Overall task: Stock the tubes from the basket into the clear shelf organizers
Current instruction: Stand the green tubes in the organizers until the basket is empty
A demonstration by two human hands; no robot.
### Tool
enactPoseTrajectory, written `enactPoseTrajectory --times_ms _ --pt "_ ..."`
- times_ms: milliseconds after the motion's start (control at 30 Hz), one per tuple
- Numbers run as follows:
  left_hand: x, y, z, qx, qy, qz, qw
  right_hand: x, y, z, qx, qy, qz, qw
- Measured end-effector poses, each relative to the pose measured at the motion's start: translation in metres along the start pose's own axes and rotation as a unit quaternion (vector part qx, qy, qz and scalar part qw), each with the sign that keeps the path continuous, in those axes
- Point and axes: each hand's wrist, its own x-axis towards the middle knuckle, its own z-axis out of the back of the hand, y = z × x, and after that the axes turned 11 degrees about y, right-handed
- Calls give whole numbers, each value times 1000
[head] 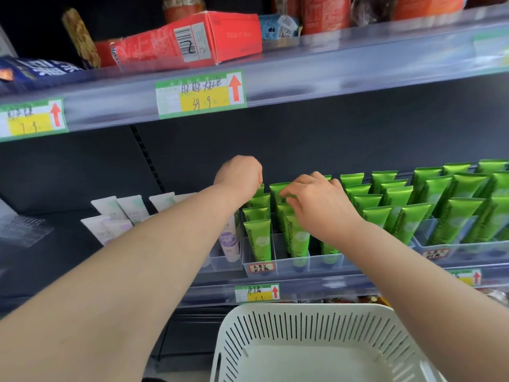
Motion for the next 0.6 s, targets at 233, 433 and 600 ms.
enactPoseTrajectory --times_ms 233,433,600 --pt "2 -9 -4 -18 2 -1 1000 0 -6 0 1 2 -6 1000" --pt "-1 -5 0 -46 -11 6 999 -1 -4 -2 1 8 -6 1000" --pt "-8 -4 6 -33 -27 8 999 -3 2 0 -5 4 -4 1000"
